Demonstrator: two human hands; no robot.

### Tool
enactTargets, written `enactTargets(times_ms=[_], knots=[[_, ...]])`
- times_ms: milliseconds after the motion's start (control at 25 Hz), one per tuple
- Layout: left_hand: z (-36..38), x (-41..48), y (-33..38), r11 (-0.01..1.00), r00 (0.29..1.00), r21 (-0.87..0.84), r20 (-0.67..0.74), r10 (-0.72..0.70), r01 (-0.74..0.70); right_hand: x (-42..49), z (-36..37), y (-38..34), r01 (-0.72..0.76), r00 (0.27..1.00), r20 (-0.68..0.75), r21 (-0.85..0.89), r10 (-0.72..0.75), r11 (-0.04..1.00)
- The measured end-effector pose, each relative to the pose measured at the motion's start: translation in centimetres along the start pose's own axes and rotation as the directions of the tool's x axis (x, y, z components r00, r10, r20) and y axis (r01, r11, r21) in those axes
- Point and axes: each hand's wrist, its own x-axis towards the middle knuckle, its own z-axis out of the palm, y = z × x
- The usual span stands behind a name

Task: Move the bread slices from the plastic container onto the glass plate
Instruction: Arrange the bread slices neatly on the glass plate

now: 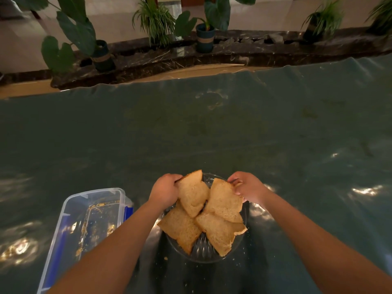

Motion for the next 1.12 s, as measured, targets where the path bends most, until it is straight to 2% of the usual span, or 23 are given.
enactTargets(times_ms=[160, 480, 600, 720, 960, 1120], knots=[[0.3, -0.2, -0.3, 0.987, 0.996, -0.143, -0.026, -0.082, 0.077, 0.9, 0.8, -0.1, 0.136, 0.985, -0.066, -0.280, -0.160, 0.950], [0.9, 0.2, -1.0, 0.929, 0.977, -0.321, -0.049, -0.208, 0.181, 1.0, 2.6, 0.1, 0.325, 0.901, -0.091, -0.506, -0.423, 0.799], [0.9, 0.4, -1.0, 0.902, 0.969, -0.382, -0.058, -0.239, 0.200, 0.7, 3.0, 0.2, 0.356, 0.877, -0.092, -0.535, -0.471, 0.767], [1.0, 0.2, -1.1, 0.853, 0.962, -0.471, -0.032, -0.272, 0.225, 0.5, 2.9, 0.2, 0.399, 0.834, -0.169, -0.473, -0.525, 0.785], [0.7, -0.4, -0.9, 0.814, 0.958, -0.537, -0.037, -0.284, 0.221, 0.3, 3.3, 0.4, 0.333, 0.866, -0.147, -0.541, -0.477, 0.772], [-0.4, -0.9, -0.2, 0.780, 0.947, -0.597, -0.105, -0.305, 0.185, 0.0, 3.6, 1.5, 0.190, 0.918, -0.222, -0.484, -0.330, 0.854]])
